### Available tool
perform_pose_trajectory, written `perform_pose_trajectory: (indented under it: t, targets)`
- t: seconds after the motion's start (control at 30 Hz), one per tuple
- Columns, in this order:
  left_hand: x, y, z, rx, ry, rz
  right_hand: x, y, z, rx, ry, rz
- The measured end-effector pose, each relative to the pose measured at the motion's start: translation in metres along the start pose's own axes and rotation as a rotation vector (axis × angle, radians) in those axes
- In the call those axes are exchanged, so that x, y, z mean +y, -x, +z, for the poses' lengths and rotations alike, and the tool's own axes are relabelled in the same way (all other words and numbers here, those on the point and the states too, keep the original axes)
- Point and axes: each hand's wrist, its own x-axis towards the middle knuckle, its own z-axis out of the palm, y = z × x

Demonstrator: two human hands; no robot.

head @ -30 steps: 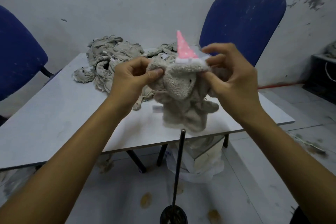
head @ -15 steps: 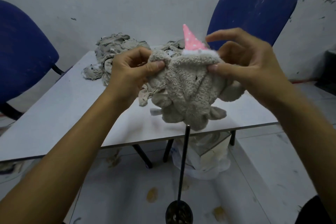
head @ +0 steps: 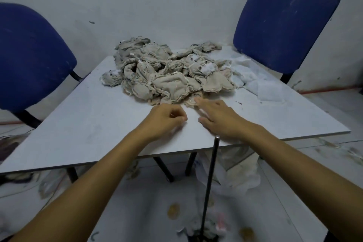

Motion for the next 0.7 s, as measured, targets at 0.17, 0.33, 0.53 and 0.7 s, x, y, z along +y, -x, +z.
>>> perform_pose_trajectory:
  t: [0.17,0.33,0.53,0.7]
  targets:
    - [0.001,-0.001,0.008,0.054,-0.023,-0.025,-0.007,0.002,0.012,0.219,-0.048,-0.038]
    - [0.011,0.001,0.029,0.075,-0.17,-0.053,-0.009,0.018,0.006,0.333,-0.359,-0.047]
    - [0.017,0.001,0.038,0.172,-0.1,-0.116,-0.012,0.026,0.002,0.292,-0.572,-0.057]
    - [0.015,0.005,0.038,0.217,0.099,-0.038,-0.012,0.018,0.001,0.181,-0.462,-0.037]
